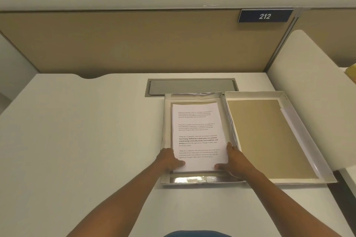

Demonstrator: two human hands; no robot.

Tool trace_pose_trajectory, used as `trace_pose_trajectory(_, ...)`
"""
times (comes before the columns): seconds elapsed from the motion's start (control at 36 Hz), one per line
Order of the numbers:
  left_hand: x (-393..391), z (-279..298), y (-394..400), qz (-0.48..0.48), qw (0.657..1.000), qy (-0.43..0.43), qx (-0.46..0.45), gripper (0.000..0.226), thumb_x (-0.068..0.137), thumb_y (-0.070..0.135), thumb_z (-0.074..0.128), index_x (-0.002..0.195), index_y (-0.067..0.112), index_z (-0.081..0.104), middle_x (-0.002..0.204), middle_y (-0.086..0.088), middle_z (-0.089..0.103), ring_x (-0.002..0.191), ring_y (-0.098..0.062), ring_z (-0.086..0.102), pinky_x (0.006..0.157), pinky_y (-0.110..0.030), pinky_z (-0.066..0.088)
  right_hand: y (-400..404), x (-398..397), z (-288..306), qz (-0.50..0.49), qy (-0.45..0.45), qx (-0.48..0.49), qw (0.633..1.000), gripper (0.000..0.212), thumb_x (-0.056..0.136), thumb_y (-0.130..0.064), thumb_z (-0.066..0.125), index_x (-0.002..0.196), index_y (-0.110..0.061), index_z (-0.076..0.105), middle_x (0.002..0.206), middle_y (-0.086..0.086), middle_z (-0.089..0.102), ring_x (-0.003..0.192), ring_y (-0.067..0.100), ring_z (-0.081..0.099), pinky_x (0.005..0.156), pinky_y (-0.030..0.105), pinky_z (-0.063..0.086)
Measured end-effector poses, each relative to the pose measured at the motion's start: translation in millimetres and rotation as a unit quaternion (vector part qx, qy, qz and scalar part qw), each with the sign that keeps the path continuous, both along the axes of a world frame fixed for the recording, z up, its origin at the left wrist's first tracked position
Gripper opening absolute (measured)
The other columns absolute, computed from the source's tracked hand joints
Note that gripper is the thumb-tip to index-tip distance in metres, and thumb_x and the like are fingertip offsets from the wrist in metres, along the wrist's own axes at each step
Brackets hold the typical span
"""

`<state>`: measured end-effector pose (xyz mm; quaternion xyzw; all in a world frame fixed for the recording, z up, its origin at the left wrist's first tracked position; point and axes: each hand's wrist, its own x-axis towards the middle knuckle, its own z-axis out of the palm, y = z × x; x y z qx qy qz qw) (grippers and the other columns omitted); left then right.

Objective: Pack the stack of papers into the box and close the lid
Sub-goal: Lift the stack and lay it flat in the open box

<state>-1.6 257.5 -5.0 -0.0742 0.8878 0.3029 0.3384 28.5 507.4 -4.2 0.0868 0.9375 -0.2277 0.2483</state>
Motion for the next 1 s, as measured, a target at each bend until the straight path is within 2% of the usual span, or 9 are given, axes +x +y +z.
trace_pose_trajectory(0.14,-3,5,6,-0.092,0.991,-0.035,-0.095,0.071,0.078,0.044,0.081,0.13,0.003,0.055,0.127,-0.009,0.063,0.118,-0.025,0.06,0.102,-0.033,0.051,-3,7,3,0.056,-0.015,0.083,0.995,0.122,0.078,-0.041,0.076,0.153,0.003,-0.009,0.153,0.019,0.03,0.136,0.033,0.041,0.109,0.036,0.04)
trace_pose_trajectory(0.28,5,-10,10,-0.152,0.974,-0.004,-0.167,0.042,0.077,0.033,0.082,0.104,0.014,0.056,0.086,0.002,0.05,0.091,-0.017,0.052,0.088,-0.028,0.055,-10,15,0,0.058,-0.01,0.129,0.99,0.105,0.083,-0.018,0.068,0.153,0.005,-0.006,0.15,0.023,0.03,0.131,0.034,0.045,0.104,0.037,0.044)
trace_pose_trajectory(0.42,14,-12,6,-0.12,0.98,0.051,-0.153,0.049,0.076,0.021,0.08,0.119,0.009,0.059,0.116,-0.008,0.057,0.098,-0.022,0.063,0.078,-0.027,0.053,-17,18,-3,0.045,-0.001,0.135,0.99,0.093,0.086,-0.011,0.062,0.153,0.006,0.0,0.153,0.024,0.025,0.126,0.033,0.051,0.099,0.035,0.047)
trace_pose_trajectory(0.69,12,-18,7,-0.149,0.972,0.045,-0.174,0.047,0.081,0.017,0.076,0.123,0.004,0.058,0.12,-0.01,0.057,0.105,-0.024,0.061,0.085,-0.028,0.054,-12,16,-7,0.041,0.003,0.139,0.989,0.084,0.084,-0.012,0.065,0.151,0.002,0.015,0.144,0.018,0.038,0.115,0.032,0.06,0.088,0.032,0.048)
trace_pose_trajectory(0.75,5,-16,10,-0.144,0.974,0.014,-0.176,0.083,0.076,0.03,0.083,0.143,0.0,0.043,0.127,-0.01,0.055,0.112,-0.024,0.059,0.093,-0.029,0.052,-12,11,-7,0.046,-0.023,0.131,0.99,0.094,0.086,-0.018,0.066,0.153,0.003,0.004,0.153,0.021,0.027,0.124,0.034,0.054,0.095,0.033,0.046)
trace_pose_trajectory(0.81,-4,-9,13,-0.118,0.982,-0.032,-0.144,0.13,0.07,0.042,0.088,0.157,0.0,0.0,0.151,-0.018,0.039,0.133,-0.031,0.048,0.108,-0.035,0.046,-11,4,-3,0.04,-0.054,0.11,0.992,0.112,0.084,-0.03,0.073,0.153,0.004,-0.008,0.159,0.022,0.018,0.132,0.035,0.048,0.103,0.035,0.043)
trace_pose_trajectory(0.83,-10,-5,13,-0.105,0.985,-0.042,-0.129,0.141,0.07,0.044,0.087,0.155,0.001,-0.015,0.158,-0.021,0.028,0.14,-0.034,0.04,0.113,-0.038,0.04,-10,-1,1,0.038,-0.063,0.099,0.992,0.119,0.081,-0.036,0.076,0.153,0.003,-0.011,0.16,0.022,0.018,0.135,0.035,0.045,0.106,0.036,0.041)
trace_pose_trajectory(0.89,-24,0,11,-0.078,0.991,-0.042,-0.099,0.141,0.075,0.047,0.083,0.152,0.003,-0.026,0.162,-0.022,0.02,0.145,-0.036,0.034,0.117,-0.041,0.036,-7,-11,9,0.037,-0.07,0.077,0.994,0.125,0.078,-0.046,0.077,0.153,0.003,-0.011,0.159,0.022,0.024,0.139,0.035,0.042,0.11,0.038,0.039)
trace_pose_trajectory(1.0,-52,4,7,-0.032,0.999,-0.023,-0.029,0.117,0.091,0.046,0.066,0.153,0.0,-0.023,0.158,-0.019,0.035,0.139,-0.035,0.044,0.113,-0.04,0.041,-3,-40,17,0.038,-0.051,0.055,0.997,0.109,0.085,-0.055,0.064,0.155,0.002,0.003,0.15,0.02,0.044,0.133,0.033,0.049,0.106,0.038,0.045)
